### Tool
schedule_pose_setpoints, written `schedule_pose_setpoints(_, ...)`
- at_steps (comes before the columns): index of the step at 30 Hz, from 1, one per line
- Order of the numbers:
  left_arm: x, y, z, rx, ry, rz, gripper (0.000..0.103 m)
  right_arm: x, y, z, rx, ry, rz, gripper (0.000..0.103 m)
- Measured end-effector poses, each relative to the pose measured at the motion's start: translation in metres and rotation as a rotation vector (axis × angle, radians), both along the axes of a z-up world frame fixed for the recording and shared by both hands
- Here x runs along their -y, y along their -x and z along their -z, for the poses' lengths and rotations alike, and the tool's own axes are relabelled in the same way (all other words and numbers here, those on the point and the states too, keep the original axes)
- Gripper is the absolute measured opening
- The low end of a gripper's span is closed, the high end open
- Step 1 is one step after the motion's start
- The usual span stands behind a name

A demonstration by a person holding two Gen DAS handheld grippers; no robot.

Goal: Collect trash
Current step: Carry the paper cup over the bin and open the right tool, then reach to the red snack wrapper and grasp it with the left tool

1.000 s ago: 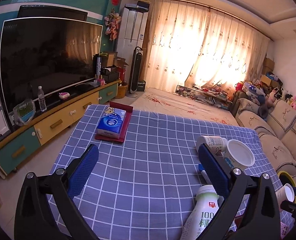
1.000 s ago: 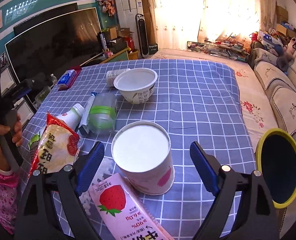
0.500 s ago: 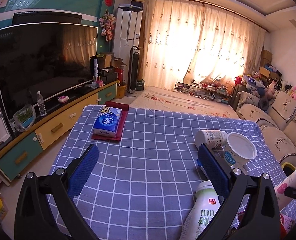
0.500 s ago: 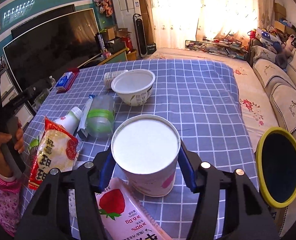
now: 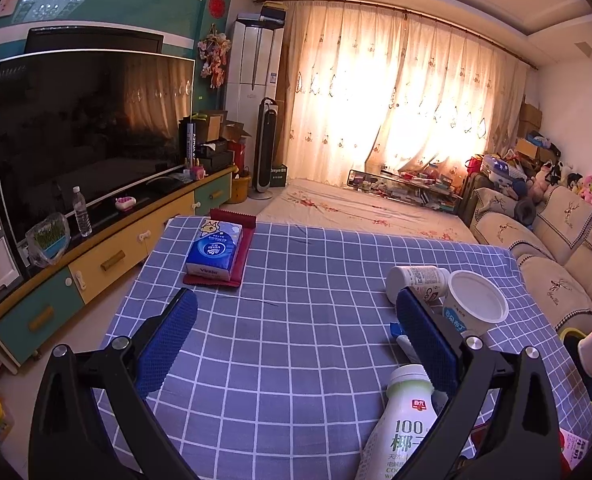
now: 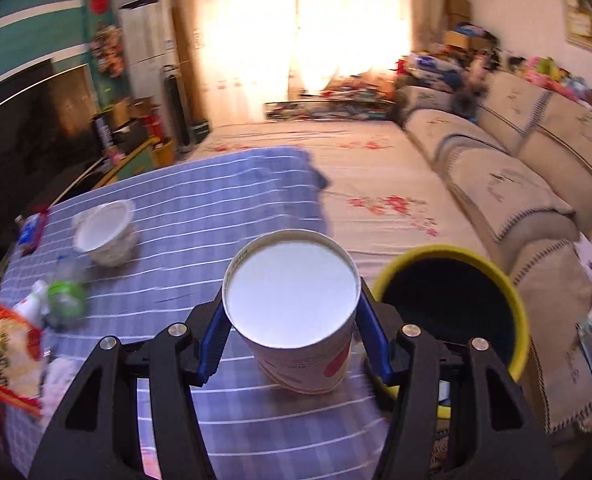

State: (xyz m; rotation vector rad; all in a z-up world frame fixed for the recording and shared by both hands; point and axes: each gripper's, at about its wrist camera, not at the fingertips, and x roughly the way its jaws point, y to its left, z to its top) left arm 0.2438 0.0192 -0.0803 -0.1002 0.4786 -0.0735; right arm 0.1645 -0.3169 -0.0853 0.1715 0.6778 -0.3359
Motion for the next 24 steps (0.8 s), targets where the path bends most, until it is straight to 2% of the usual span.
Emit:
schedule_pose_setpoints(5,0.002,-0.001,0.002,-0.007,0.0,-0.001,0.098,0.065,0.003,0.022,-0.061,0.018,0.168,0.056)
schedule_pose_setpoints(10,0.001,-0.004,0.004,-0.016,-0.014,-0.003,0.098,0.106,0.001,0.055,-0.131,-0.005,0.244,0.056)
schedule_pose_setpoints(18,0.006,-0.005,0.008,-0.029,-0.039,0.006,0.098,0.133,-0.01,0.088,-0.185,-0.045,0.284,0.057)
schedule_pose_setpoints(21,0.007,-0.005,0.009,-0.032,-0.044,0.011,0.098,0.136,-0.01,0.091,-0.19,-0.052,0.297,0.068)
schedule_pose_setpoints(24,0.008,-0.005,0.008,-0.036,-0.048,0.014,0.098,0.138,-0.009,0.086,-0.173,-0.067,0.31,0.068)
